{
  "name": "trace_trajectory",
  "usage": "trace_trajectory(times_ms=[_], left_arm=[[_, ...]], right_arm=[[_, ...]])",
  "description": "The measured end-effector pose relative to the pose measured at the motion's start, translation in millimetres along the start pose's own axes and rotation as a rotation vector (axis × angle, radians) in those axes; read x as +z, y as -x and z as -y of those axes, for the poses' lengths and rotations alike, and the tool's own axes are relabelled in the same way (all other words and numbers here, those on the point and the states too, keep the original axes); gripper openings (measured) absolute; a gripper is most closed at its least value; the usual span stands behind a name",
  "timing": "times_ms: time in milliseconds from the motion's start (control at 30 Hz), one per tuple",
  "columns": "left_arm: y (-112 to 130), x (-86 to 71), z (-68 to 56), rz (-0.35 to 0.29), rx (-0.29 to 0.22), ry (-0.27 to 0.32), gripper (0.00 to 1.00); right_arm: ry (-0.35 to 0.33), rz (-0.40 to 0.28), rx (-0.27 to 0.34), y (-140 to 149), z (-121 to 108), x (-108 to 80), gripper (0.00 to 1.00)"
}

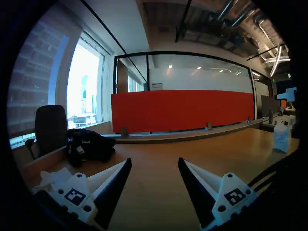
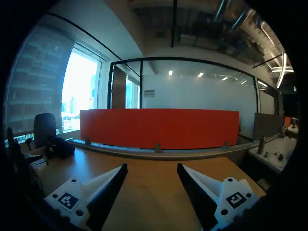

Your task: Fold towel

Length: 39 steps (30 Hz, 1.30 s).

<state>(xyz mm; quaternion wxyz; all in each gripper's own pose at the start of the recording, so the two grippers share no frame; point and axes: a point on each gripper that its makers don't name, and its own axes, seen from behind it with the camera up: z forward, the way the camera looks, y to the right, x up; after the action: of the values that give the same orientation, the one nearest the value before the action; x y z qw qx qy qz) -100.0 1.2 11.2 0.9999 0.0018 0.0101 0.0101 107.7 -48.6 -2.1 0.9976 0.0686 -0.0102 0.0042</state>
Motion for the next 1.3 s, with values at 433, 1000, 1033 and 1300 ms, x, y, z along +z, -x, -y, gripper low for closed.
trace_trajectory(times_ms=[433, 1000, 1033, 1300], left_arm=[[21, 0.2, -1.1, -0.018, -0.010, -0.003, 0.89], [25, 2.5, 0.2, -0.027, -0.037, 0.001, 0.89], [25, 2.5, 0.0, -0.027, -0.037, 0.003, 0.89], [25, 2.8, -1.0, -0.026, -0.039, 0.013, 0.89]], right_arm=[[0.000, -0.008, 0.019, 11, 2, -5.2, 1.00], [0.001, -0.018, 0.014, 9, -4, -4.9, 1.00], [0.001, -0.018, 0.014, 9, -5, -4.8, 1.00], [0.006, -0.017, 0.014, 9, -8, -2.2, 1.00]])
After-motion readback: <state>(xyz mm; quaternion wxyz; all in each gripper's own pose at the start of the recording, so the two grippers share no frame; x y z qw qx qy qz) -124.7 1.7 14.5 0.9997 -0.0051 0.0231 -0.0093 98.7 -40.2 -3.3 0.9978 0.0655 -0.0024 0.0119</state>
